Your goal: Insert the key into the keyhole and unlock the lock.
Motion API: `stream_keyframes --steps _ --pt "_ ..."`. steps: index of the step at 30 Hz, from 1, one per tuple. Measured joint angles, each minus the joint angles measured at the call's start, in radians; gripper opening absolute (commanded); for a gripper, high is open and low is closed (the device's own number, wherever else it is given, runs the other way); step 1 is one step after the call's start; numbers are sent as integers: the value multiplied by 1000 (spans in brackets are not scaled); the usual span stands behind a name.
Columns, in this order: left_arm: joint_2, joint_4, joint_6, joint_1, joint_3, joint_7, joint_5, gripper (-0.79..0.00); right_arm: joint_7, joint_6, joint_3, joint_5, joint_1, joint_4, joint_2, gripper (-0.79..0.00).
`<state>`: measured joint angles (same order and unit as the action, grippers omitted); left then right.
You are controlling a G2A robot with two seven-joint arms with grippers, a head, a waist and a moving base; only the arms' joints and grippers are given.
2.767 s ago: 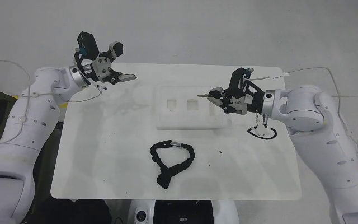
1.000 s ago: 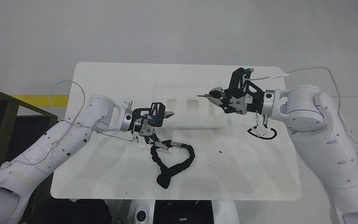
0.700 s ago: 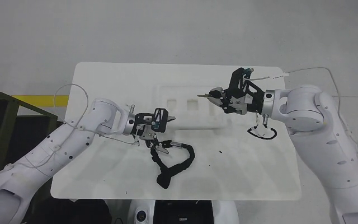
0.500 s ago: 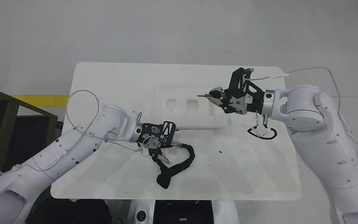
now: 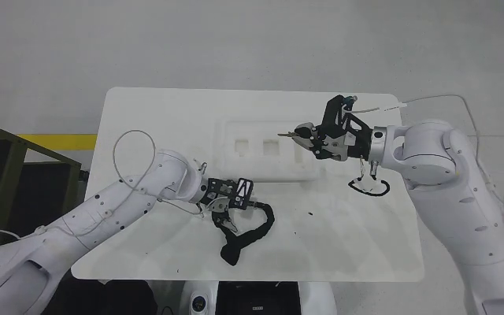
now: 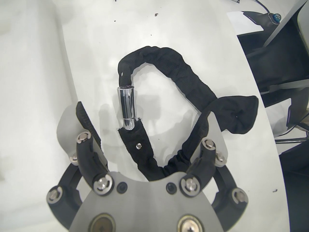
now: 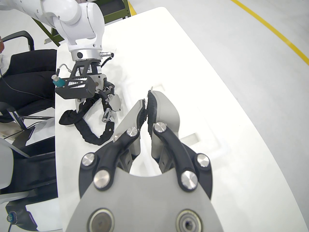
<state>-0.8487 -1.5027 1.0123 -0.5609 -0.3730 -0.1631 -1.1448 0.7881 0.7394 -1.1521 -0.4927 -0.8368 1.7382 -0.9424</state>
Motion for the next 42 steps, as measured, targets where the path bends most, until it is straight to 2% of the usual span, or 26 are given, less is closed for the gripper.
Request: stream_keyframes --steps 8,13,16,18,21,26,31,34,35,42 --pt "-21 30 0 -5 3 36 -41 -3 0 0 0 0 0 0 0 -785" --pt "-32 58 0 -3 4 69 -66 -145 0 0 0 0 0 0 0 -785" --pt "-40 73 0 -6 2 84 -81 -200 0 0 0 0 0 0 0 -785" --pt "-44 80 0 -10 1 91 -88 -302 0 0 0 0 0 0 0 -785" --pt "-50 90 0 -14 -3 98 -101 -397 0 0 0 0 0 0 0 -785" --pt "-58 107 0 -20 -12 108 -113 -431 0 0 0 0 0 0 0 -785" --pt "-64 118 0 -27 -26 111 -118 -508 0 0 0 0 0 0 0 -785" --pt "-67 124 0 -33 -34 115 -115 -625 0 0 0 0 0 0 0 -785" --pt "-68 130 -1 -35 -39 118 -110 -773 0 0 0 0 0 0 0 -785" --pt "-71 139 -6 -48 -73 131 -98 -785 0 0 0 0 0 0 0 -785"
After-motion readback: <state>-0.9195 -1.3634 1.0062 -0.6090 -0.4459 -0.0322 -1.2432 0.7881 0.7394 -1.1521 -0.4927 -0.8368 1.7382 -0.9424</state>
